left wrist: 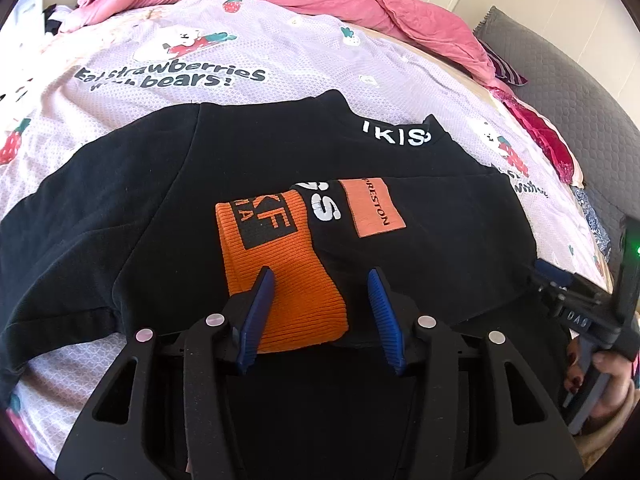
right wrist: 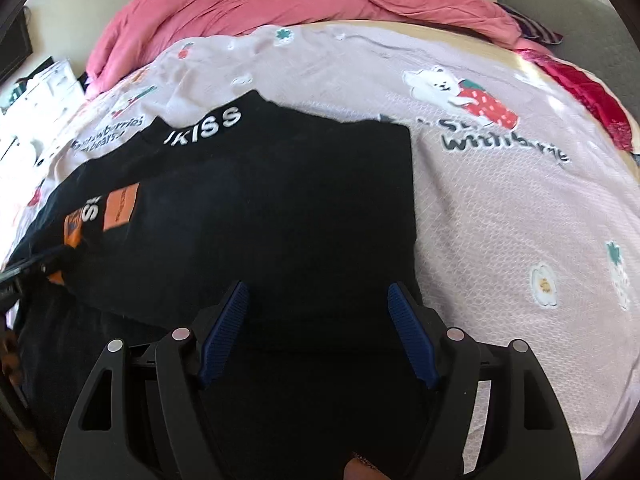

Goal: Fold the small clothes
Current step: 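Lower the cuff onto the shirt and open the left tool, then move the left tool to the other sleeve's orange cuff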

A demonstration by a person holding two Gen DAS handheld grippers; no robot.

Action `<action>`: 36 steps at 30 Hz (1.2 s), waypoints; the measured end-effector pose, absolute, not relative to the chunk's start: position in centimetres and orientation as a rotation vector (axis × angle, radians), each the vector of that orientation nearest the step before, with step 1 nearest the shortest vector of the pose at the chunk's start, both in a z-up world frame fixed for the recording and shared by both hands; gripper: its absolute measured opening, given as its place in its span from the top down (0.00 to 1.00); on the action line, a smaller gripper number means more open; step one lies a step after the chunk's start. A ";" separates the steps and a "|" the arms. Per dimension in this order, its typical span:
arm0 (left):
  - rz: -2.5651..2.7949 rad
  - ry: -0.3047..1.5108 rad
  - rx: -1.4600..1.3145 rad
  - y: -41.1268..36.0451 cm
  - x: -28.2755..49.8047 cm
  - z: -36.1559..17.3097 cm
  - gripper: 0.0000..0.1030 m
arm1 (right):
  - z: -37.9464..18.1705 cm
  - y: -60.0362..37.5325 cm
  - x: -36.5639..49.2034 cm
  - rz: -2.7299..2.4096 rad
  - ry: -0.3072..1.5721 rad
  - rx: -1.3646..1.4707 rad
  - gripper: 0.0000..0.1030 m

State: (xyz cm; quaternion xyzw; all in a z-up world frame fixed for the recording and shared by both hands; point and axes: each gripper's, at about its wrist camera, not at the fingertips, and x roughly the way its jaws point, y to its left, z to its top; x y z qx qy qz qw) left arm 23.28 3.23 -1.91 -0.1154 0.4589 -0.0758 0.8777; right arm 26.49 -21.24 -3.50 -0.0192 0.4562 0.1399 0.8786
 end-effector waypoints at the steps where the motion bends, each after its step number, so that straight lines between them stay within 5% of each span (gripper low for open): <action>1: -0.157 0.957 -0.239 3.2 23.2 -1.8 0.59 | -3.6 -21.3 26.3 0.295 0.947 -0.041 0.30; 20: -0.133 0.906 -0.284 4.1 22.3 -0.3 0.19 | -0.8 -21.3 23.1 0.369 0.918 0.104 0.16; 23: -0.122 0.882 -0.304 4.6 21.7 0.1 0.10 | -0.3 -21.0 22.6 0.378 0.893 0.108 0.06; 36: -0.068 0.818 -0.301 5.8 19.2 1.5 0.09 | 1.6 -19.3 21.0 0.429 0.834 0.086 0.05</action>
